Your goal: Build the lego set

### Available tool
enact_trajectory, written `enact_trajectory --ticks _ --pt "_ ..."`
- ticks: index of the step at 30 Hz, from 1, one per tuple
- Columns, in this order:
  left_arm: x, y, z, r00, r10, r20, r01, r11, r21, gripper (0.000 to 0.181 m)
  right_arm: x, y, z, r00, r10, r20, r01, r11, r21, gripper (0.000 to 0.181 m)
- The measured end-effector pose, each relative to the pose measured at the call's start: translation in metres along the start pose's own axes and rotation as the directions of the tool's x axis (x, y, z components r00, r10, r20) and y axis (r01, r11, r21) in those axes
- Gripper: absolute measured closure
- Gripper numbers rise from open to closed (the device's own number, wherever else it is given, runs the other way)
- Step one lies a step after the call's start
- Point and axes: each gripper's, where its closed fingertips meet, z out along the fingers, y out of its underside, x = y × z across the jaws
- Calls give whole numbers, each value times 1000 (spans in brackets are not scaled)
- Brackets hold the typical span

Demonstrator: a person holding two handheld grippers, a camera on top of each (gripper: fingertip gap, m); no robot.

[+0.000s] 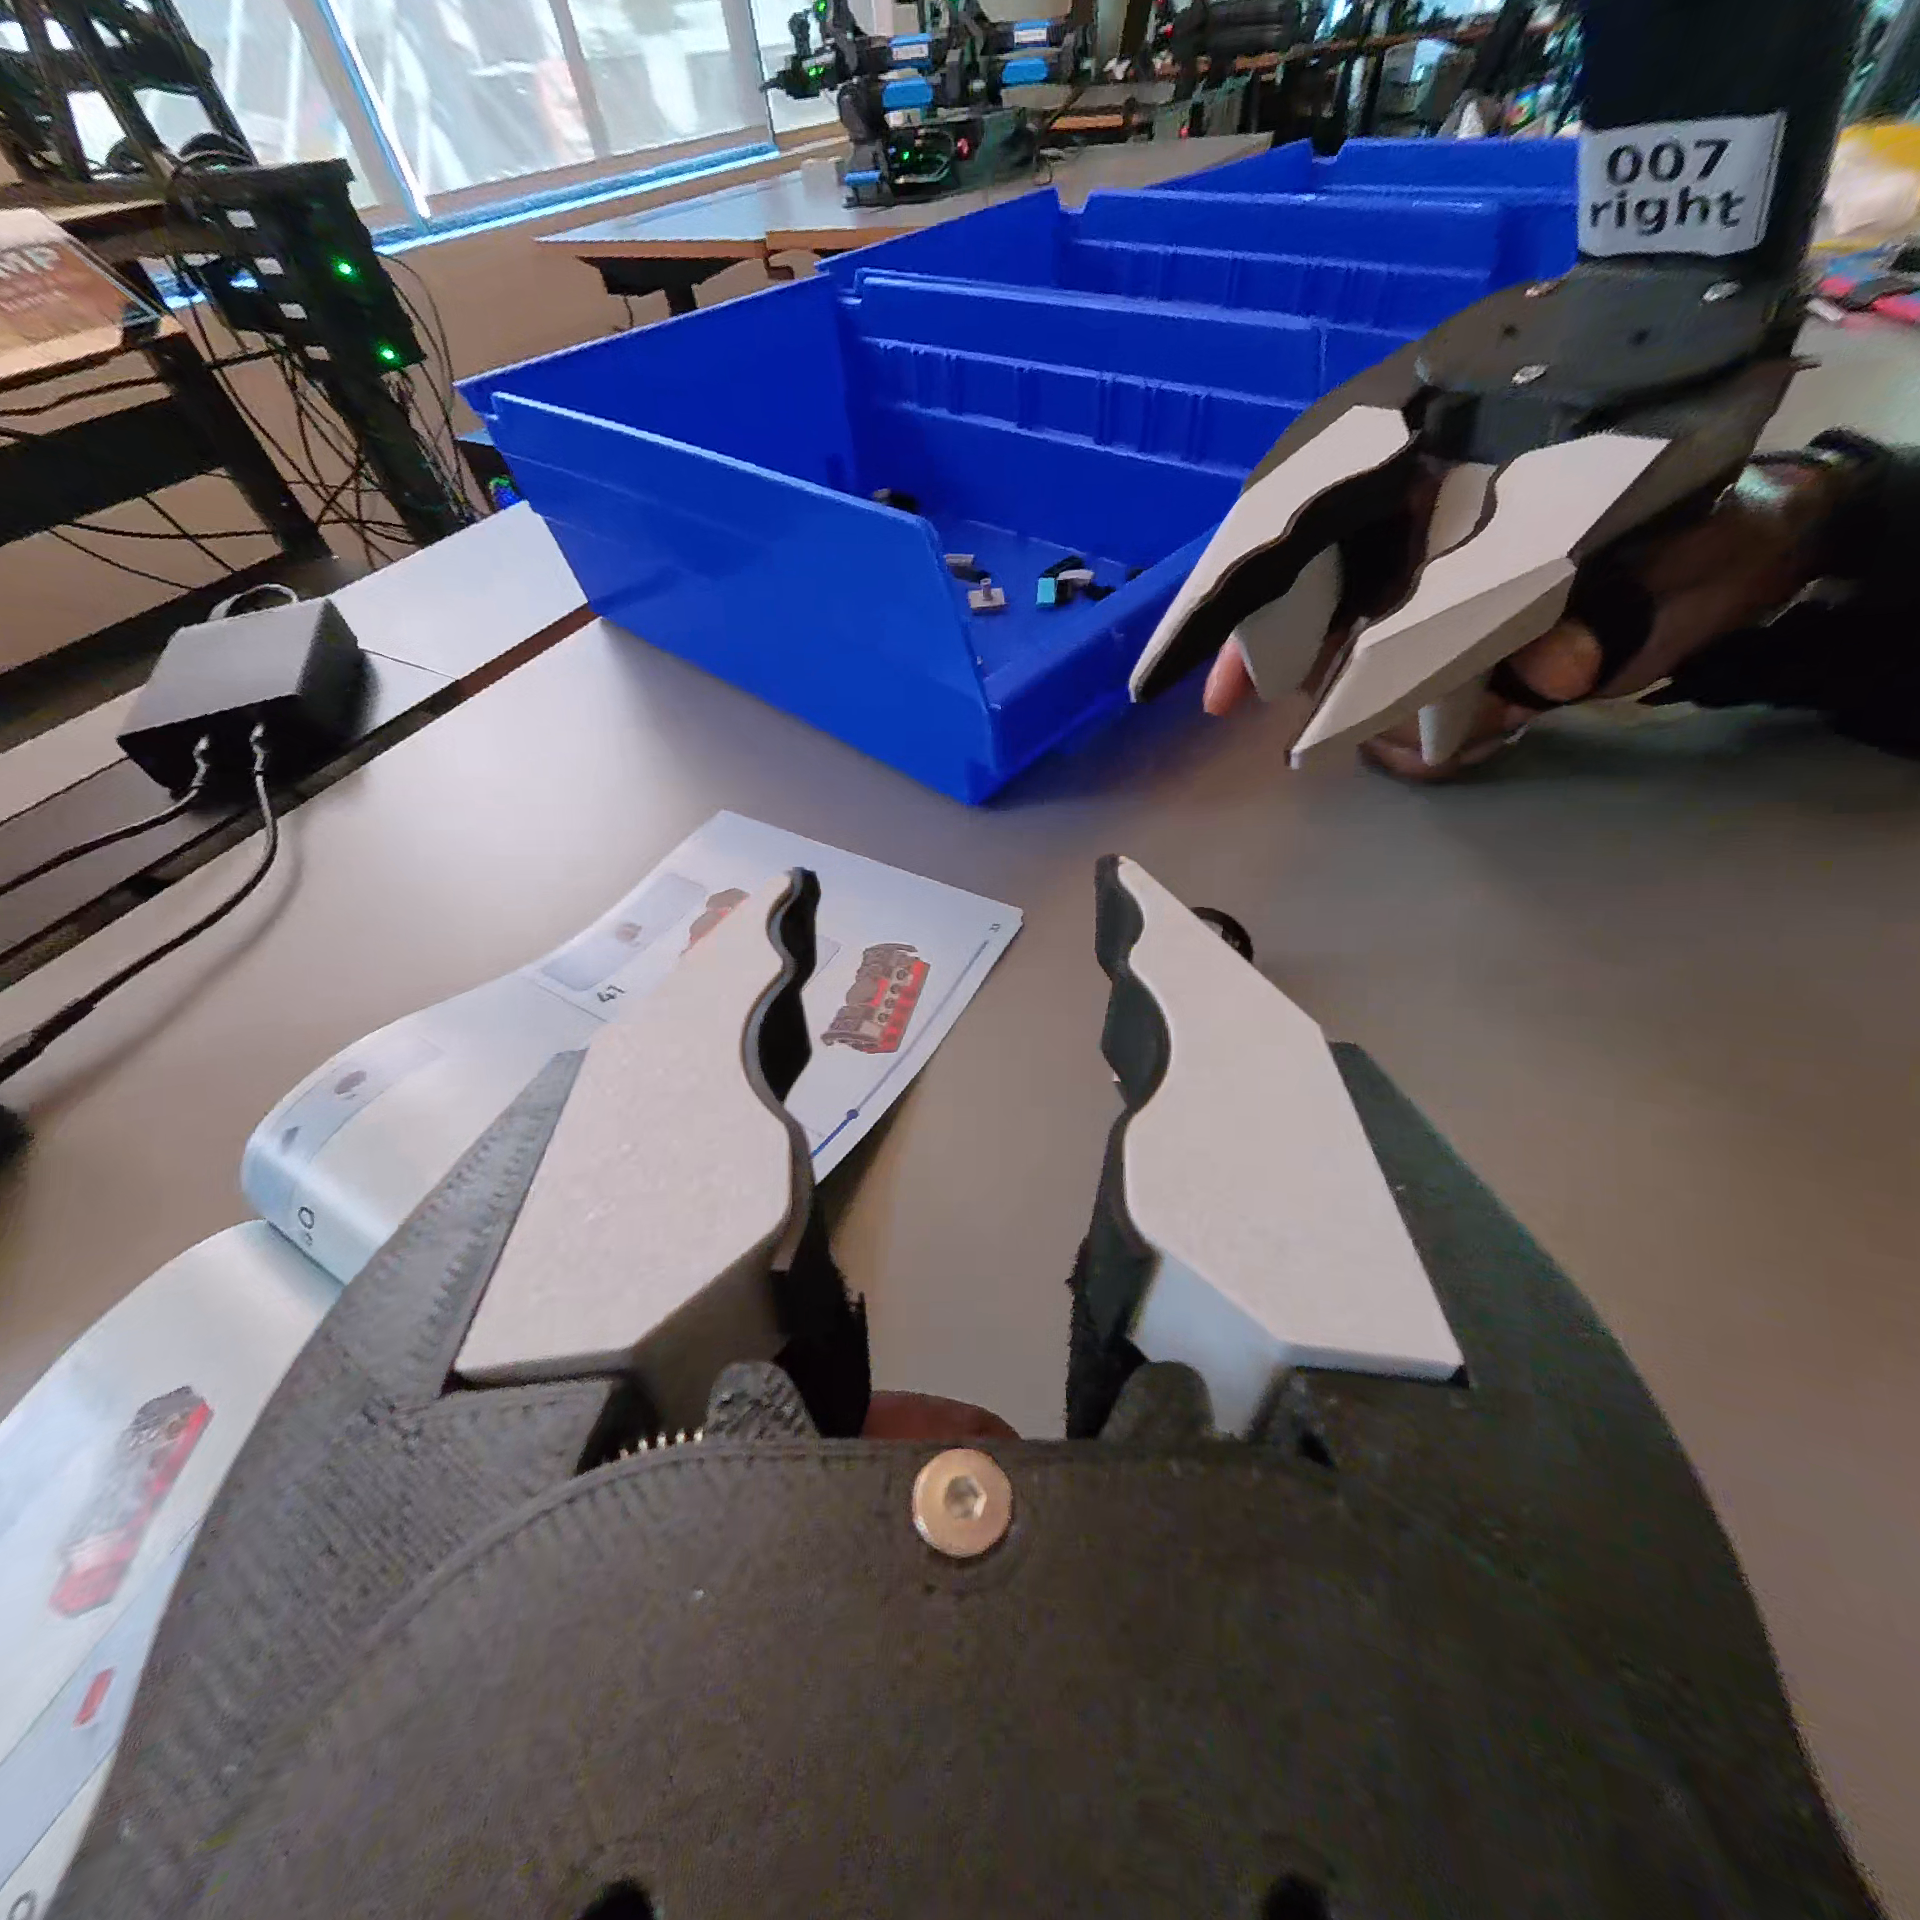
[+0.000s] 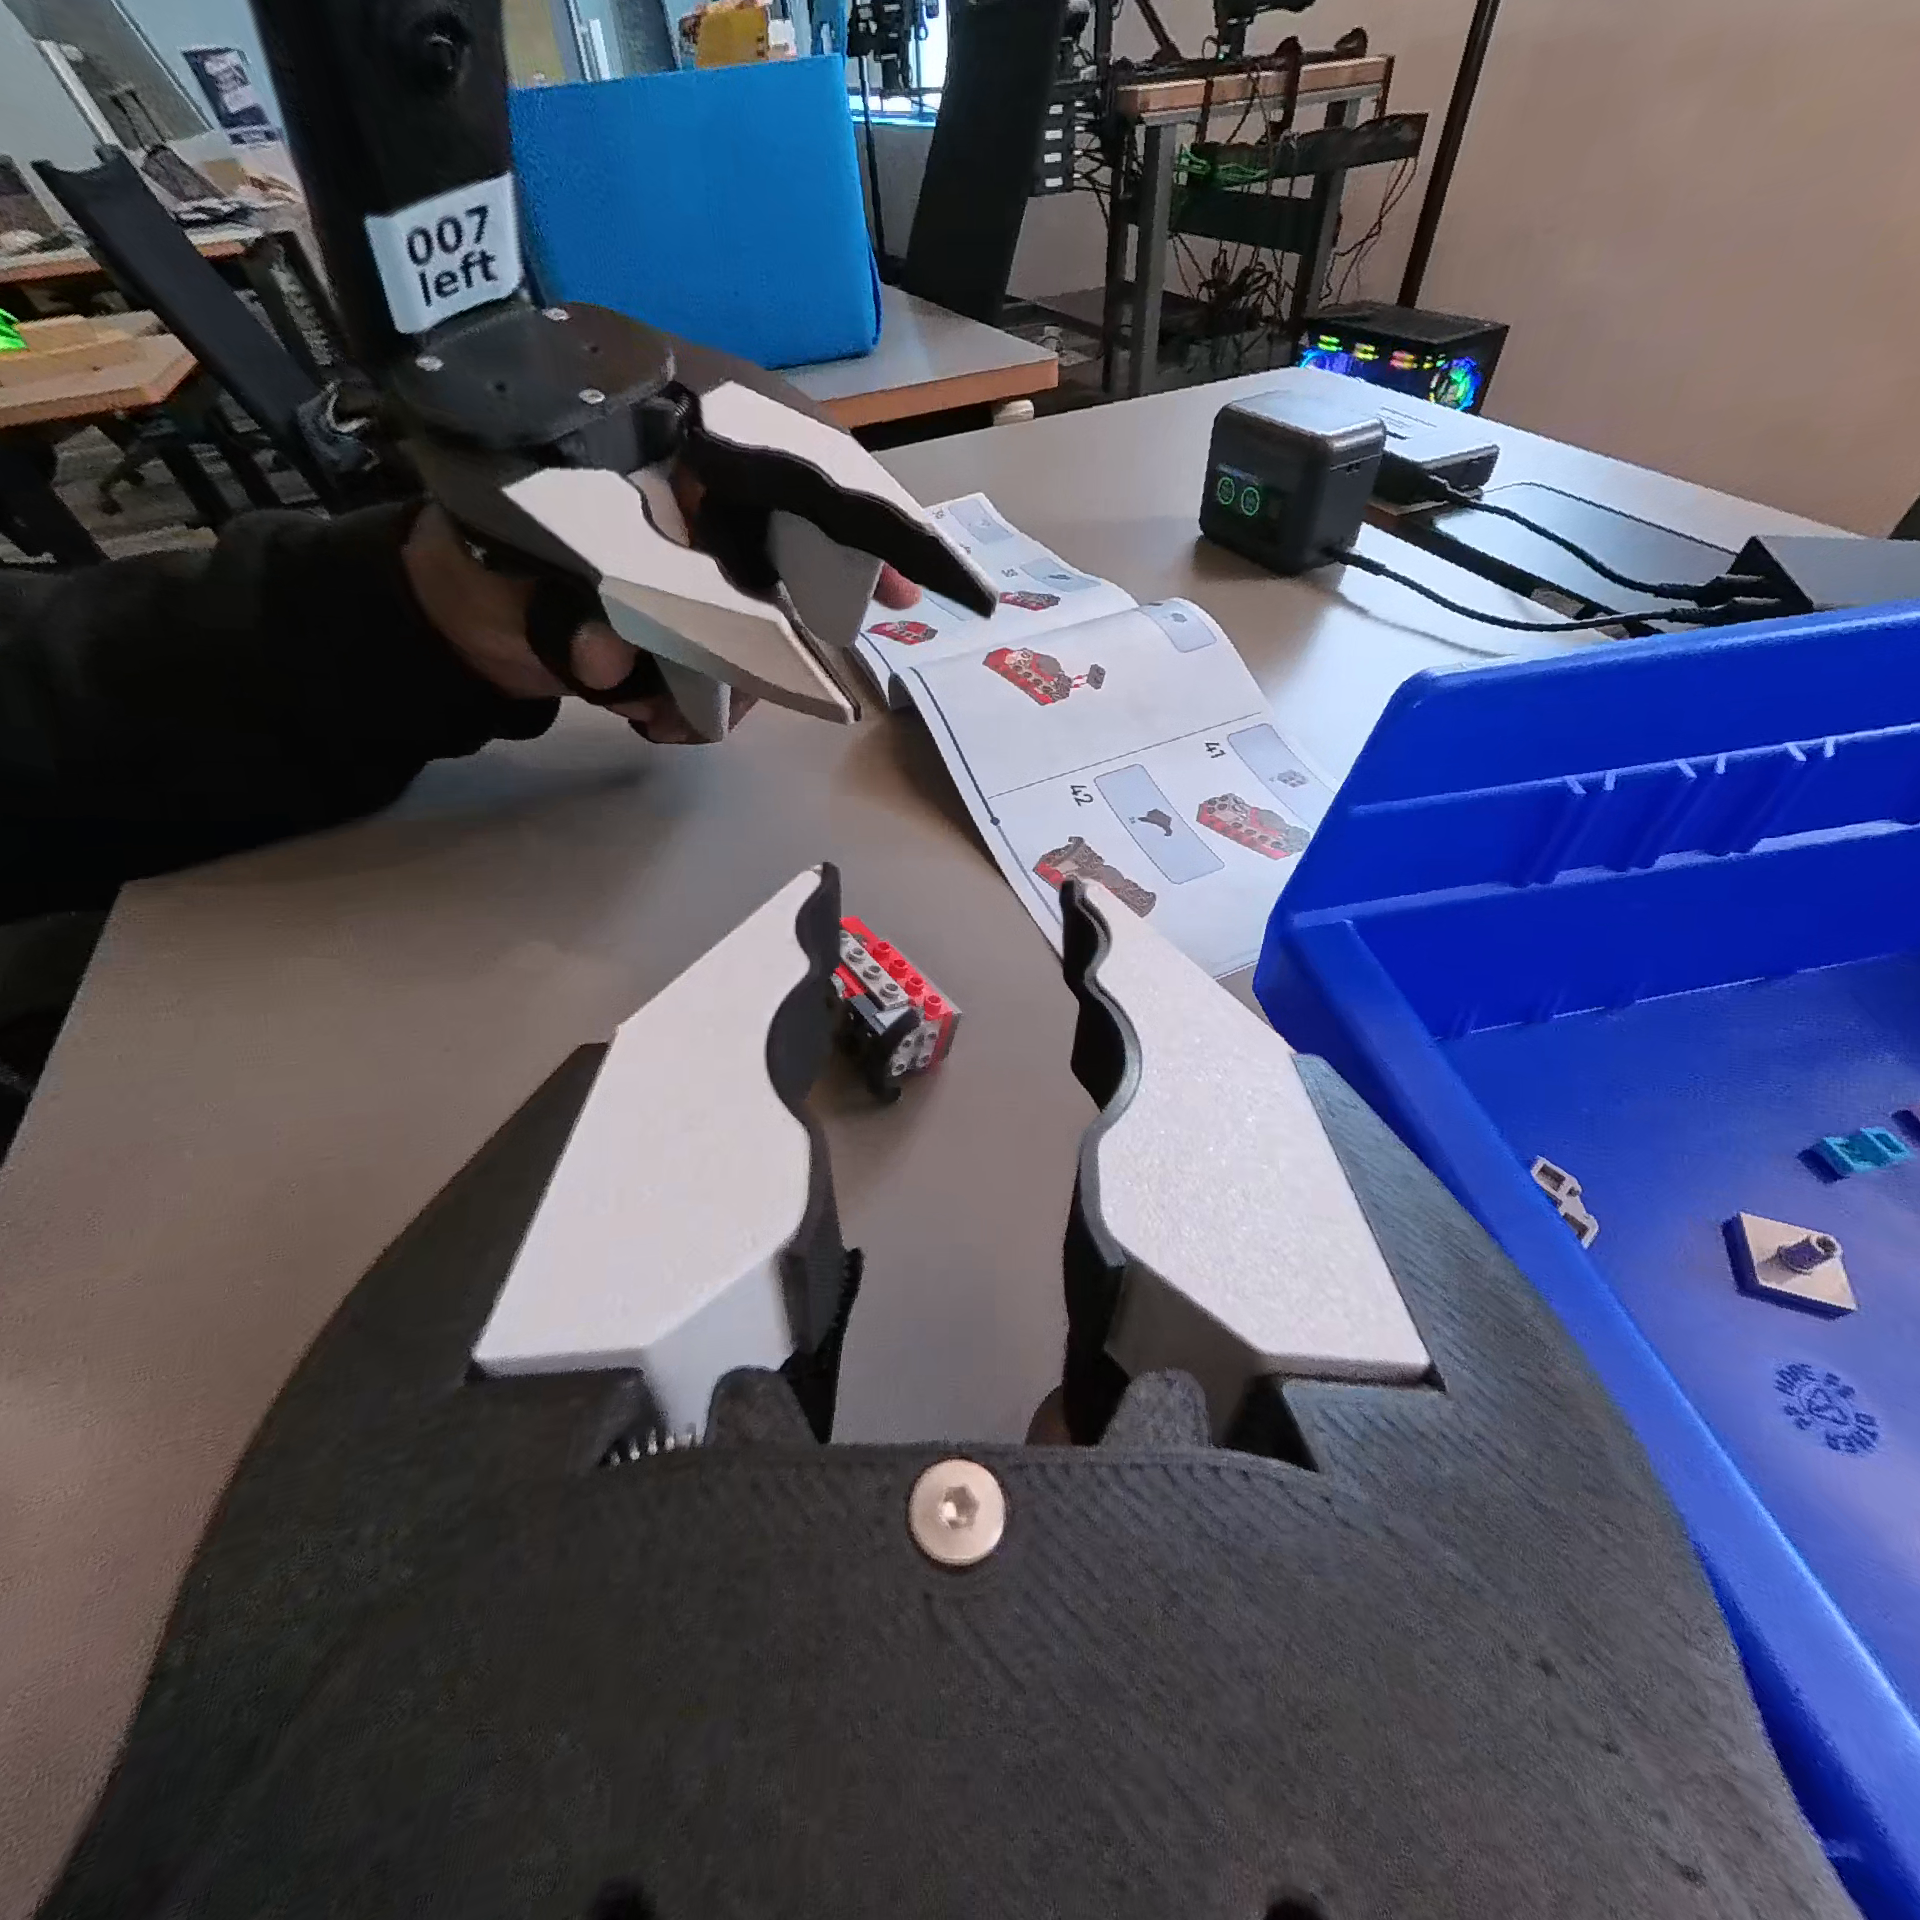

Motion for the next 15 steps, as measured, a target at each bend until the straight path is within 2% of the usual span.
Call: enact_trajectory --ticks 6,11,15 --pt "-10 37 4 980 190 68 -170 958 -230 126 1 5 1 1000 -2 -5 2 999 -35 138" --pt "-17 53 -3 980 197 15 -181 925 -334 128 0 6 2 1000 -17 10 17 999 -39 138" --pt "-31 56 -10 968 249 -24 -235 871 -432 128 0 5 2 1000 -13 15 13 999 -34 138"
